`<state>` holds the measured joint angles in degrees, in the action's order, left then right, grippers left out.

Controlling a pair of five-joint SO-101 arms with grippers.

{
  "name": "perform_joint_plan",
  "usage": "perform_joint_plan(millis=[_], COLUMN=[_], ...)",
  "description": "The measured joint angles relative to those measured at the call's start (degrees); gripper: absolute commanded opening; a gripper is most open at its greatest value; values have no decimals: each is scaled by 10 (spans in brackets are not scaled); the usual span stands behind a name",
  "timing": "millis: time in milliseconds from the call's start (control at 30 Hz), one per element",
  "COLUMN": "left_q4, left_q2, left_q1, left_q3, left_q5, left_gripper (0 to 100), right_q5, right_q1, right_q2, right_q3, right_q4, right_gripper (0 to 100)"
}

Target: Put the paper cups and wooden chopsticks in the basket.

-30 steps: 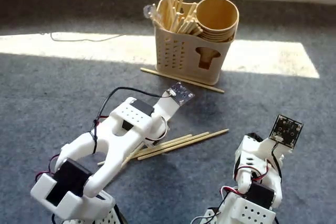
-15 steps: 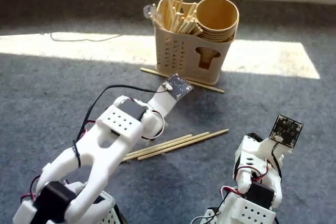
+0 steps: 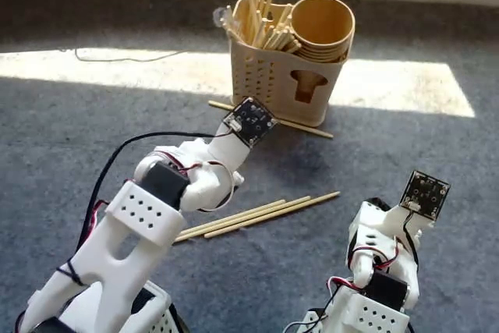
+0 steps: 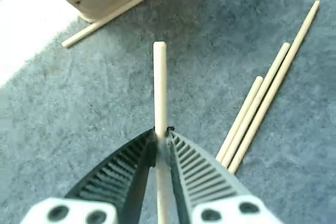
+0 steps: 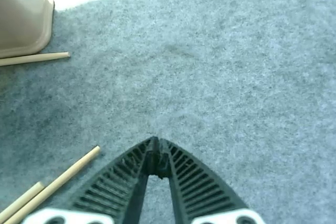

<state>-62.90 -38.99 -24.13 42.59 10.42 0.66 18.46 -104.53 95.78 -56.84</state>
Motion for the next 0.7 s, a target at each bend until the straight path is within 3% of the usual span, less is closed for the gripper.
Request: perform_joint_plan(millis=[233, 567, 700], left_q4=[-3, -3, 21], left_q2=[-62, -69, -69], left_q1=[44, 44, 43], left_q3=[-44, -163, -187], left_q5=[0, 0, -37], left_gripper=[5, 5, 5], right_q5=[0, 0, 0], right_q1=[0, 0, 0], right_q2=[0, 0, 0], right_q3=[0, 0, 0], right_q4=[0, 0, 0], right_gripper=[9, 9, 9])
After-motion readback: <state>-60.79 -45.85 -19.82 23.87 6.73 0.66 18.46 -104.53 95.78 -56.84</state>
